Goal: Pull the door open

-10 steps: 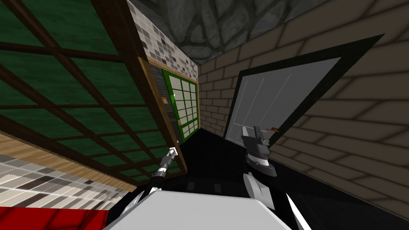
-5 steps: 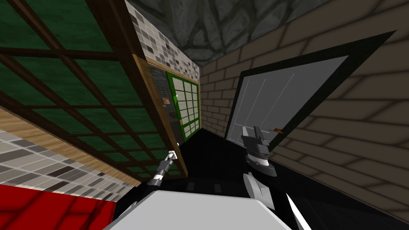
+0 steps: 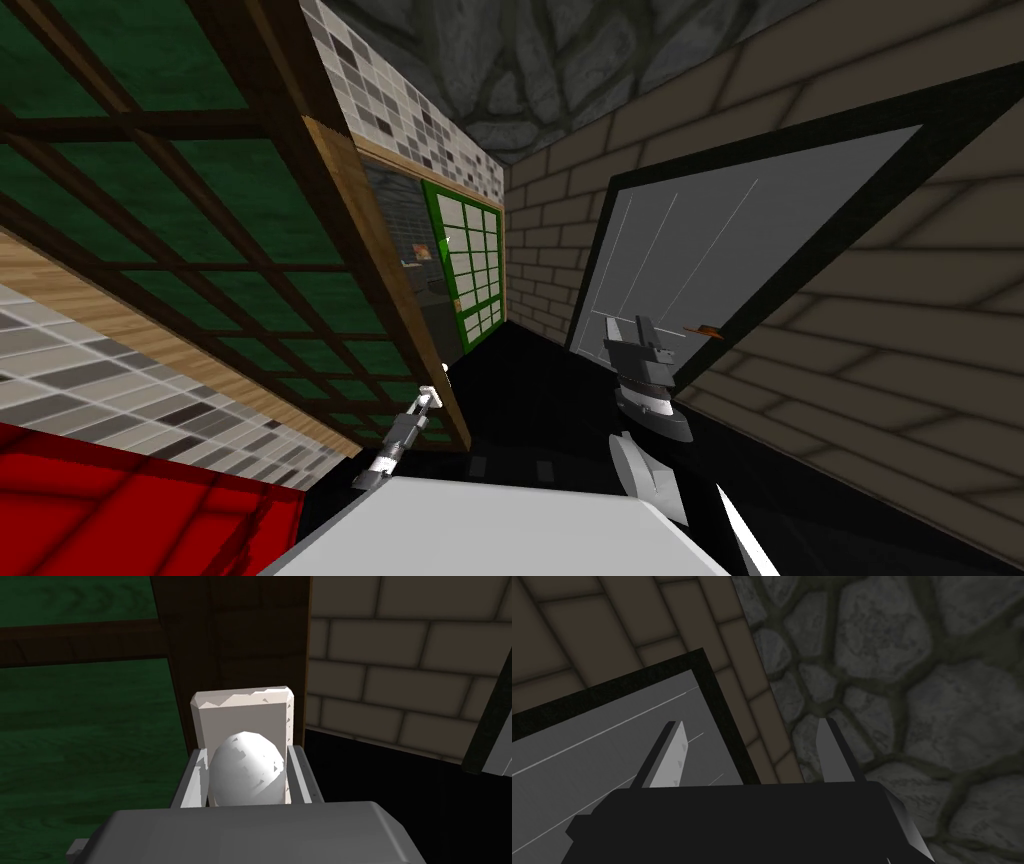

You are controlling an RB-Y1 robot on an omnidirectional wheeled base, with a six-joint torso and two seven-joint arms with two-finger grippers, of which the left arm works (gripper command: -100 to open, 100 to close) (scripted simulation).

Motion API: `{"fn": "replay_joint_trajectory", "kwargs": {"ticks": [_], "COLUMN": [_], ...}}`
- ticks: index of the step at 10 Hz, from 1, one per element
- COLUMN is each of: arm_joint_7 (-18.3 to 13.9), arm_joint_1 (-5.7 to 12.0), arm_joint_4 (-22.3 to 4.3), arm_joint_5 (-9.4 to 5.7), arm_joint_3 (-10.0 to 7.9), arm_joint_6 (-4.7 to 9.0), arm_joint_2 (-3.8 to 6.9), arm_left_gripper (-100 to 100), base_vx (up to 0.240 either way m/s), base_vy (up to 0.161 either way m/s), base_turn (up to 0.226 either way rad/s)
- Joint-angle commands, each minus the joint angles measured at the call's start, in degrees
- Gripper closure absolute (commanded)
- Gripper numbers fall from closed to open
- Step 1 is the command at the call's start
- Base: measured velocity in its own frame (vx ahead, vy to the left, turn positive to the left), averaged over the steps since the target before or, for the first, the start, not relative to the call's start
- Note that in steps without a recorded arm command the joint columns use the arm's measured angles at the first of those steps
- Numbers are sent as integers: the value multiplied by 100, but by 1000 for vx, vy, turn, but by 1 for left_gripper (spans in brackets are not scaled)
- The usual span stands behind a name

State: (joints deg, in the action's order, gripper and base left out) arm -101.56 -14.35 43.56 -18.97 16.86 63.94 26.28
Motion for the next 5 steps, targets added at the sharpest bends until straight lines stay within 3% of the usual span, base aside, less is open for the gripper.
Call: {"fn": "replay_joint_trajectory", "kwargs": {"ticks": [1,2,5], "arm_joint_7": [-86,-86,-261], "arm_joint_1": [-284,-284,-607], "arm_joint_4": [125,125,178], "arm_joint_5": [95,95,275], "arm_joint_3": [119,119,350], "arm_joint_6": [219,219,635], "arm_joint_2": [130,130,303], "arm_left_gripper": [100,100,100], "base_vx": [6,-5,-3], "base_vy": [22,14,23], "base_turn": [84,42,72]}}
